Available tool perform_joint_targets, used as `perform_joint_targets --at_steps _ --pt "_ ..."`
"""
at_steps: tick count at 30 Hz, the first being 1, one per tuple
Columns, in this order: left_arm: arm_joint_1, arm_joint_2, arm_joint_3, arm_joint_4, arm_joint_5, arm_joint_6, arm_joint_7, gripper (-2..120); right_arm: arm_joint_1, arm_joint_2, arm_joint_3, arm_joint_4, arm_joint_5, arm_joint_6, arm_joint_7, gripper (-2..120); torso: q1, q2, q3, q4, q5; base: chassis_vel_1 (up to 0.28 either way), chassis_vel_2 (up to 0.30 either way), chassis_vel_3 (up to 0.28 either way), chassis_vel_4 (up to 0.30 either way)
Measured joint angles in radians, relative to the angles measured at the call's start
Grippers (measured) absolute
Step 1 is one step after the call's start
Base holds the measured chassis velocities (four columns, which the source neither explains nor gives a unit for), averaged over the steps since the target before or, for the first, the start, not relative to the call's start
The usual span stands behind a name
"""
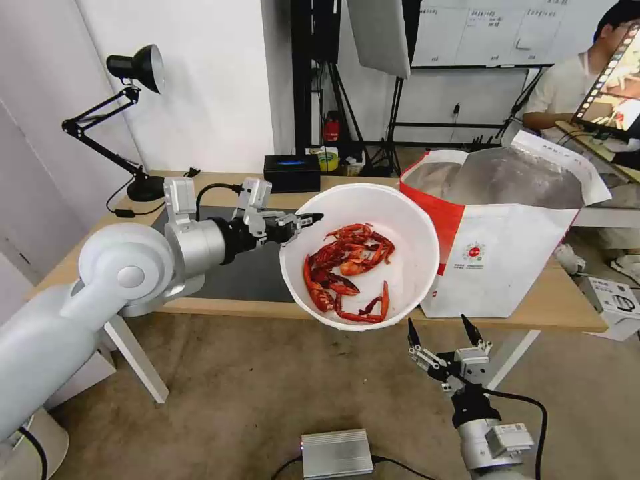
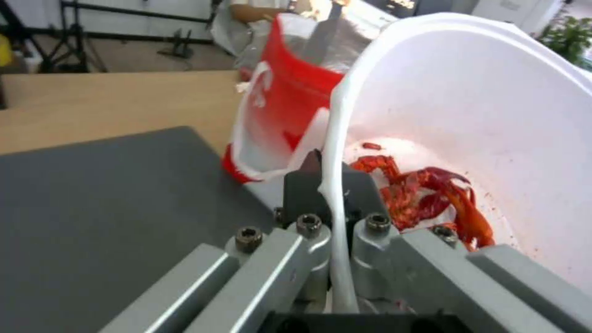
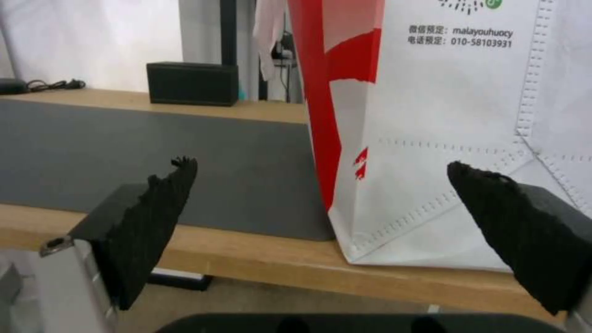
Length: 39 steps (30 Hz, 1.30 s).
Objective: Pick up the trash from the table and place it into the takeout bag.
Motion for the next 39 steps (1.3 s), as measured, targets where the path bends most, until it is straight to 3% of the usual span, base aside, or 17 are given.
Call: perform_joint_targets --at_steps 11,21,31,39 --pt "-0.099 -0.096 0.11 0.028 0.002 -0.001 -0.01 0 0.0 0.0 0.0 0.0 0.0 0.0 0.0 100 0.0 0.0 0.0 0.0 -0.0001 0.0 0.0 0.0 0.0" --pt "-0.275 -0.273 0.287 0.15 -0.002 -0.004 -0.057 0 0.0 0.0 0.0 0.0 0.0 0.0 0.0 100 0.0 0.0 0.0 -0.0004 0.0001 0.0 0.0 0.0 0.0" --pt "-0.425 -0.368 0.371 0.217 -0.068 -0.014 -0.091 0 0.0 0.0 0.0 0.0 0.0 0.0 0.0 100 0.0 0.0 0.0 0.0001 0.0001 0.0 0.0 0.0 0.0" --pt "-0.577 -0.536 0.452 0.377 -0.077 -0.017 -0.102 0 0.0 0.0 0.0 0.0 0.0 0.0 0.0 100 0.0 0.0 0.0 -0.0004 0.0002 0.0 0.0 0.0 0.0"
